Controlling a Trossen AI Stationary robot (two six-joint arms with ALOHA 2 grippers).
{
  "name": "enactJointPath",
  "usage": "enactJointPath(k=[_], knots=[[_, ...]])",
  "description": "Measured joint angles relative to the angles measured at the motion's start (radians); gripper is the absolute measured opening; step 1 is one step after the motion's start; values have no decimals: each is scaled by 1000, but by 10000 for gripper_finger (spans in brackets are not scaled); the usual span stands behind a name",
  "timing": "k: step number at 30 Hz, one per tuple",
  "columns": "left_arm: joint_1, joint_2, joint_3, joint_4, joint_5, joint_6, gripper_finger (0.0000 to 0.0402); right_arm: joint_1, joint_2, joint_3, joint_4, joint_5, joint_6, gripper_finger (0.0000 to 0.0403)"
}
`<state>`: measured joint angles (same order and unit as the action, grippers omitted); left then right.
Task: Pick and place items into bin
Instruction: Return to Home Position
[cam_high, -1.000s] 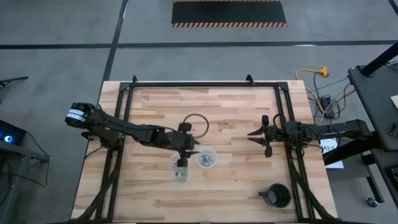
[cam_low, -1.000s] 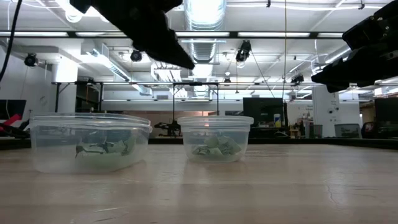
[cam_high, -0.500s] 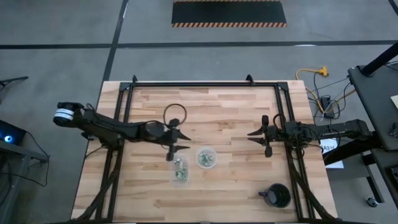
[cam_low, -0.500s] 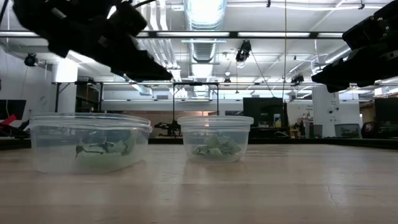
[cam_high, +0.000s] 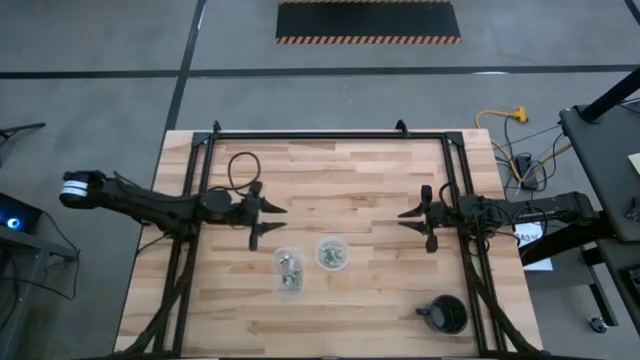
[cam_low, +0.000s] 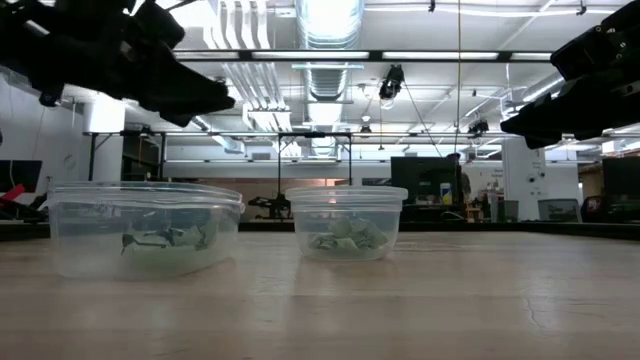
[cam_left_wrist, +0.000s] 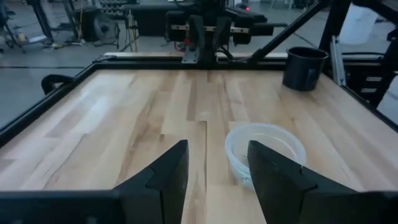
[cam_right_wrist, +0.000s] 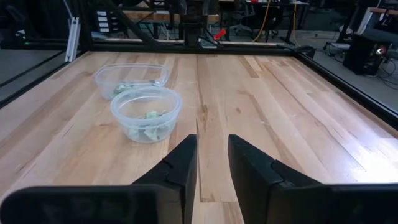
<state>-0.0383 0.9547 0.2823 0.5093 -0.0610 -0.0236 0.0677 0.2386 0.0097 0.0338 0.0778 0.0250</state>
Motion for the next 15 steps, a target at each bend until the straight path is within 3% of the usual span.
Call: enactJointPath(k=[15], knots=[[0, -248, -151, 0, -49, -31, 149, 0, 0, 0, 0, 0, -1, 71]])
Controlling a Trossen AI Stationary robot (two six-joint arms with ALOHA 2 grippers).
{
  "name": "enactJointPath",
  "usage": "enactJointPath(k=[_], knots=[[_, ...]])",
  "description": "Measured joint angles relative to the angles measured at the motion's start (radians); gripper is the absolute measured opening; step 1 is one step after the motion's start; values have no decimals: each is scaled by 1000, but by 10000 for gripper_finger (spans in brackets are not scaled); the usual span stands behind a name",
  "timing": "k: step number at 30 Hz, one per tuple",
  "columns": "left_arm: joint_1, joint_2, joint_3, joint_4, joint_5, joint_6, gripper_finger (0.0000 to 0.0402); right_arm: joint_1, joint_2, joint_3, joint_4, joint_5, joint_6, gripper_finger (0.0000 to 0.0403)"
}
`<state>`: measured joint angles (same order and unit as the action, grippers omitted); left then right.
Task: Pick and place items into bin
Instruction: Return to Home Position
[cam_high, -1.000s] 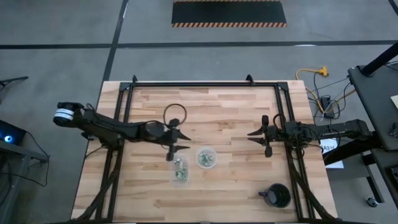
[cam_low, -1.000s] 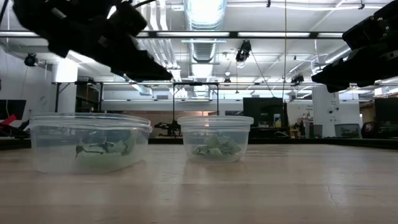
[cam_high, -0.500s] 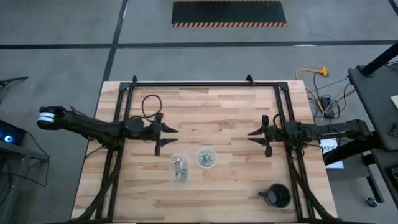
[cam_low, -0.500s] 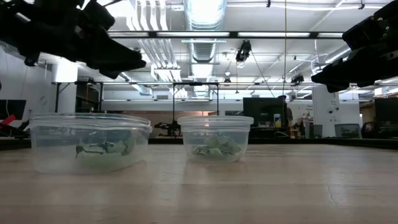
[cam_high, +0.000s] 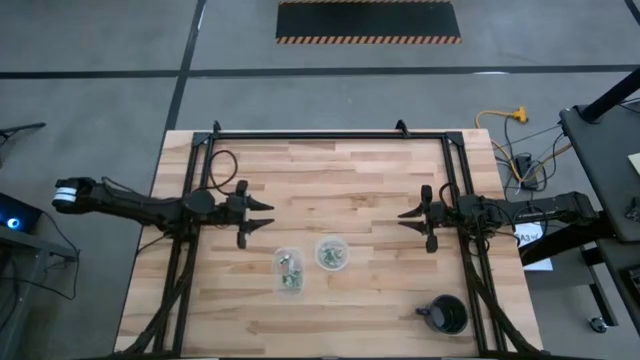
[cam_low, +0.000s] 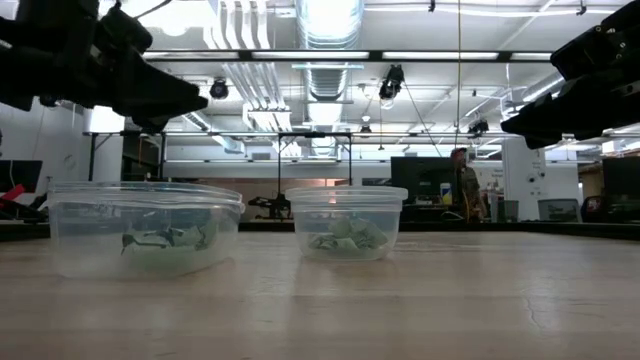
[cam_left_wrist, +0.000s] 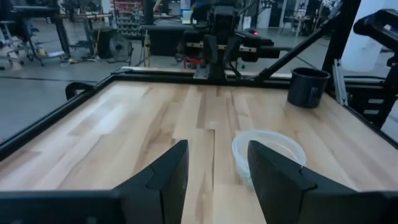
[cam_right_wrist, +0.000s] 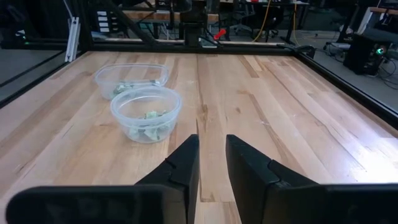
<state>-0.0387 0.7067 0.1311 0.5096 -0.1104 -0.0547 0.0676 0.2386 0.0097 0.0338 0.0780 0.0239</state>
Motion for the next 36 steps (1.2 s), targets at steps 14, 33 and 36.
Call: enactJointPath(k=[14, 33, 36], knots=[[0, -168, -94, -4, -6, -45, 149, 0, 0, 0, 0, 0, 1, 81], [0, -505, -100, -299, 77, -63, 149, 0, 0, 0, 0, 0, 0, 68], [0, -593, -98, -362, 106, -63, 149, 0, 0, 0, 0, 0, 1, 71]])
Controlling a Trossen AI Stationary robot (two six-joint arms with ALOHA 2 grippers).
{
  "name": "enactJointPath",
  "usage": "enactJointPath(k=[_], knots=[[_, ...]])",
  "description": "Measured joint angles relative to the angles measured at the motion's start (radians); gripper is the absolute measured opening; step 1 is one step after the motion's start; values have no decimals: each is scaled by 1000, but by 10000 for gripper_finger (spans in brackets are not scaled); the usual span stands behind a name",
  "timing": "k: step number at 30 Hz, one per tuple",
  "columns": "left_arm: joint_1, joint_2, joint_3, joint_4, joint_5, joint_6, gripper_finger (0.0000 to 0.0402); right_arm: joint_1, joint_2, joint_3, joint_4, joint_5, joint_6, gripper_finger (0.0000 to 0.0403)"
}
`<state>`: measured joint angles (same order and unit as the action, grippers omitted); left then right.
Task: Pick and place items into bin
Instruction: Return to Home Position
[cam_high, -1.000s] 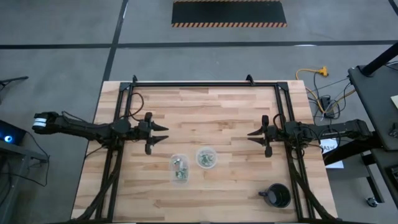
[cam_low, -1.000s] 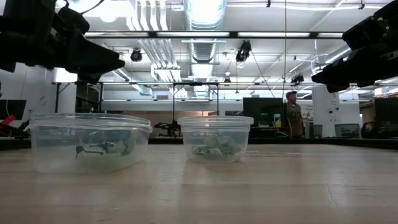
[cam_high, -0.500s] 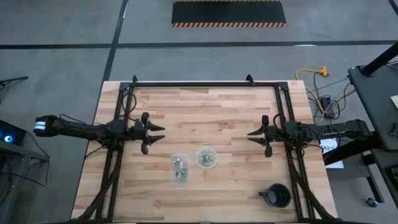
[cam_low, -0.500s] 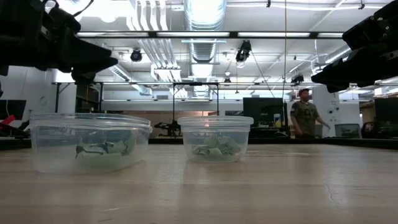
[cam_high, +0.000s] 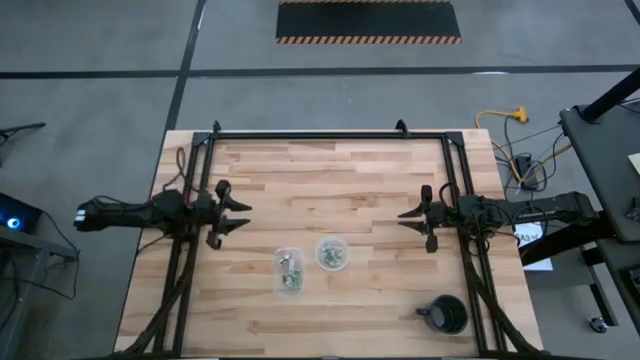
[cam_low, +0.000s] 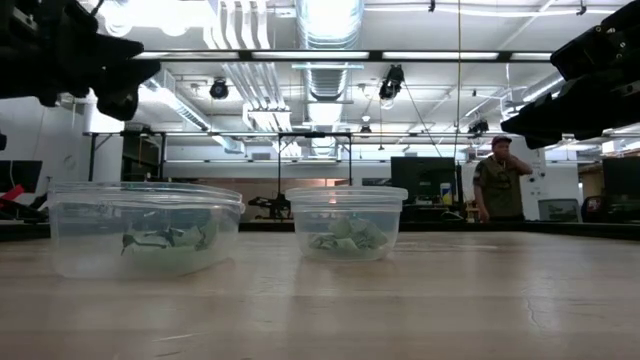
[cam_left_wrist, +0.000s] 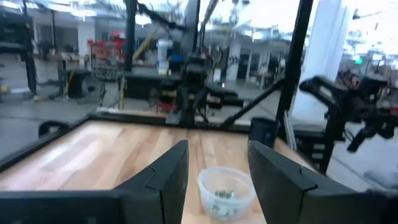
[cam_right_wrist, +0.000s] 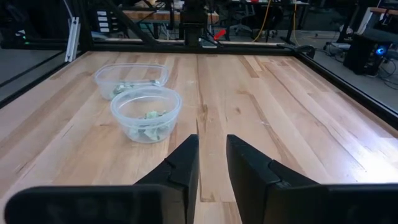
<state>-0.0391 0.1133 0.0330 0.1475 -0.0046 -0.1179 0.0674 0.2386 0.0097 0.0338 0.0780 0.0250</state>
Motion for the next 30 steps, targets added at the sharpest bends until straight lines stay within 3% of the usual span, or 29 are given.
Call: enactJointPath(k=[4, 16, 30], knots=[[0, -102, 1, -75, 1, -2, 149, 0, 0, 0, 0, 0, 0, 77], [0, -85, -24, 29, 23, 23, 149, 0, 0, 0, 0, 0, -2, 80], [0, -86, -25, -46, 50, 57, 149, 0, 0, 0, 0, 0, -2, 73]])
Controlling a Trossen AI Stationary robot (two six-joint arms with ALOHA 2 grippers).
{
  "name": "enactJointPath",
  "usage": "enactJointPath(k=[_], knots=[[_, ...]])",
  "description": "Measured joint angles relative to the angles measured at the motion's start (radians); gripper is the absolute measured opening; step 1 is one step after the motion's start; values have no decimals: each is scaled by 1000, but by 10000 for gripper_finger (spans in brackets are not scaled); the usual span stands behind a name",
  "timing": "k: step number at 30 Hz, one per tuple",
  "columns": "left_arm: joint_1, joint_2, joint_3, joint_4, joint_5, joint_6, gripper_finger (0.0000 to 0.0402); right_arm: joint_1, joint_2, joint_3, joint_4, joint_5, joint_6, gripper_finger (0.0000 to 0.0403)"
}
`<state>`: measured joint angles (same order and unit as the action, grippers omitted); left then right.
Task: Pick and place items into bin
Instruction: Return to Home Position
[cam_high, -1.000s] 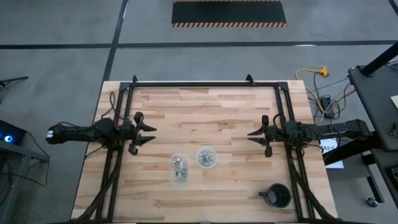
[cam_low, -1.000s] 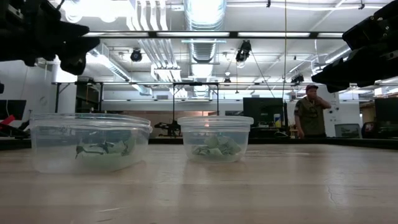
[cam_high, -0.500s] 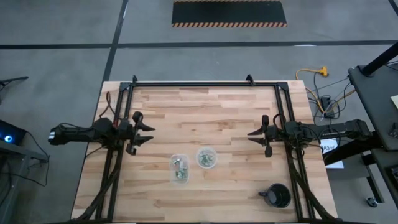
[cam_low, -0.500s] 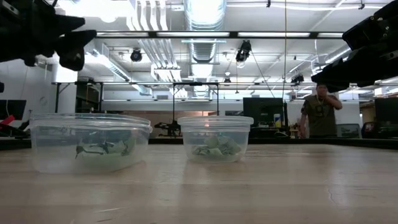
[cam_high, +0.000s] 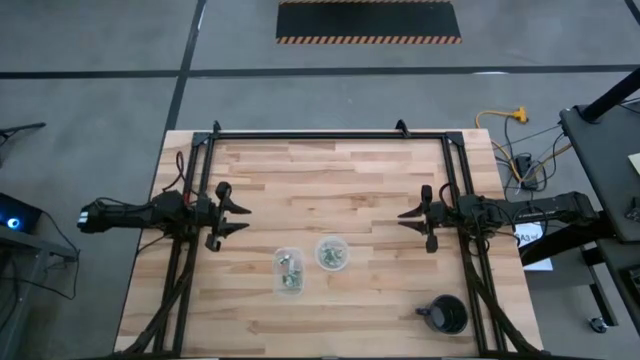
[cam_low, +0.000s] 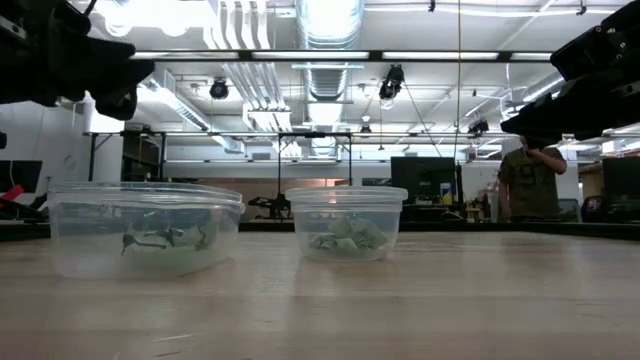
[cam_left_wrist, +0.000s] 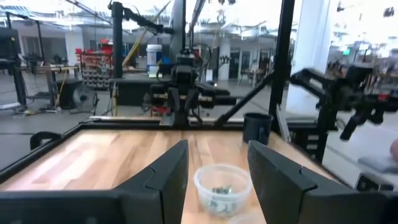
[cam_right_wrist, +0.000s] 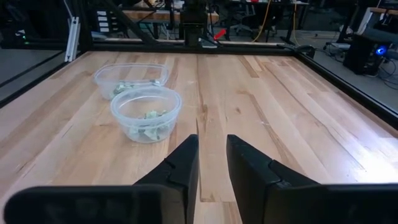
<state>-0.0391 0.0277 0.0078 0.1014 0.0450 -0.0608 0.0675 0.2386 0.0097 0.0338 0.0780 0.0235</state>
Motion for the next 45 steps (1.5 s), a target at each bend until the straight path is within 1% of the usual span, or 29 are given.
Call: enactJointPath(k=[9, 15, 25, 37, 45], knots=[[0, 1, 0, -79, -1, 22, 149, 0, 0, 0, 0, 0, 0, 83], [0, 0, 0, -83, -10, 66, 149, 0, 0, 0, 0, 0, 1, 81], [0, 29, 0, -82, -10, 66, 149, 0, 0, 0, 0, 0, 0, 68], [0, 86, 0, -81, -10, 67, 149, 0, 0, 0, 0, 0, 1, 82], [0, 119, 0, -80, -11, 67, 149, 0, 0, 0, 0, 0, 2, 83]])
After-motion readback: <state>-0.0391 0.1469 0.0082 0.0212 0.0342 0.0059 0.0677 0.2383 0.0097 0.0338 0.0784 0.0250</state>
